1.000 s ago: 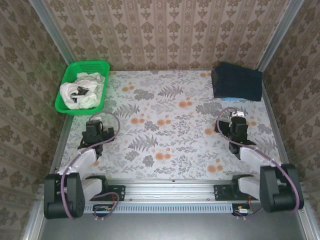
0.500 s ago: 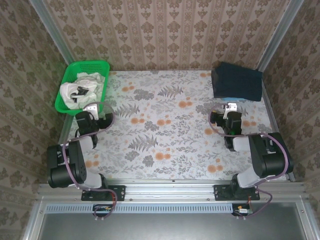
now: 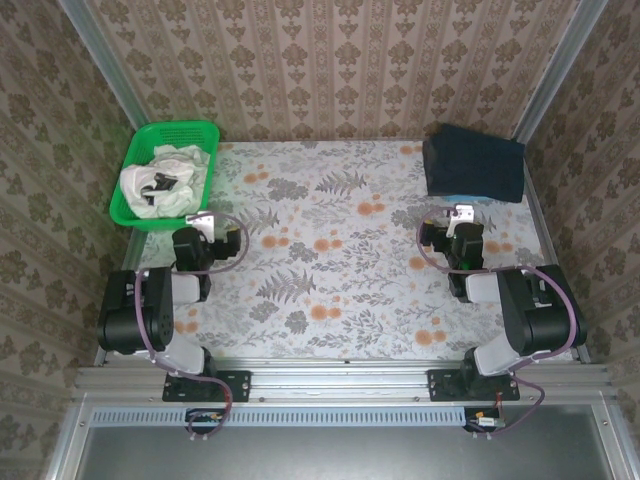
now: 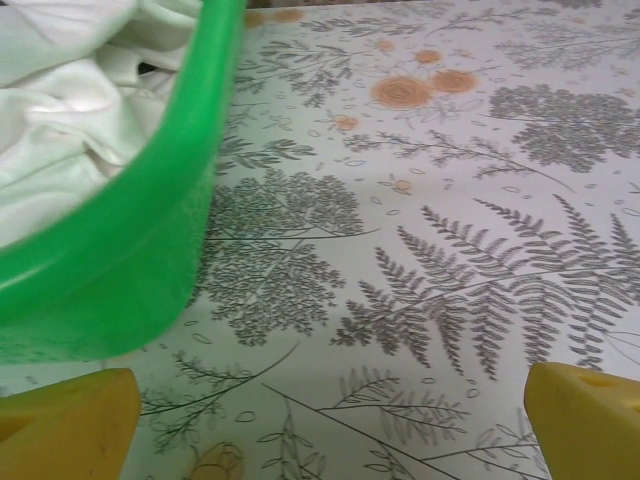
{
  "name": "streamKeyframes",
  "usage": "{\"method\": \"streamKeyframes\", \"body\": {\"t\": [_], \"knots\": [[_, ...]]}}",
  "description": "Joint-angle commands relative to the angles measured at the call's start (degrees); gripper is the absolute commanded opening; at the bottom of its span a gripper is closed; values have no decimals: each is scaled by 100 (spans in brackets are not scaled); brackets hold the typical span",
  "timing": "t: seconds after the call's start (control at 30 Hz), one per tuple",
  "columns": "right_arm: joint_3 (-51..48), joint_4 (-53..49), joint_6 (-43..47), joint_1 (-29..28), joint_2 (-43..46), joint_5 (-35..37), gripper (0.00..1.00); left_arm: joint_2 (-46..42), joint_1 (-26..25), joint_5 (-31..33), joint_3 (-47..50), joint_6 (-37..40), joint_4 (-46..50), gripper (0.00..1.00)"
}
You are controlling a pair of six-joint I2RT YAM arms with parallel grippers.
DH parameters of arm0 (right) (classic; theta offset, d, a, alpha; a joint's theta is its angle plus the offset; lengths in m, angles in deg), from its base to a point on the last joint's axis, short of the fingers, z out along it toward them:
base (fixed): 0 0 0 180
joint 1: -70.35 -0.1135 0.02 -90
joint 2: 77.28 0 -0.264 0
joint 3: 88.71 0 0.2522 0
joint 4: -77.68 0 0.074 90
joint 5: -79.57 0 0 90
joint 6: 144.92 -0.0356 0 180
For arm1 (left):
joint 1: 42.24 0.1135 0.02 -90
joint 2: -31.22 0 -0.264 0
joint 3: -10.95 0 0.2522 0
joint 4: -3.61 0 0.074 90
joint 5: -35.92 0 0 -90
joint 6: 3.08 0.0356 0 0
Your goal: Fold and stack the t-shirts
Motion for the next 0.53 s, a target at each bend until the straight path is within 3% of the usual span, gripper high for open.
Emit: {"method": "streamKeyframes", "body": {"t": [0.0, 0.5], "knots": [[11, 218, 15, -24, -19, 123, 100, -20, -44, 183, -57, 140, -229, 100], [14, 203, -1, 29, -6, 6, 100, -14, -44, 196, -63, 141, -225, 100]]}}
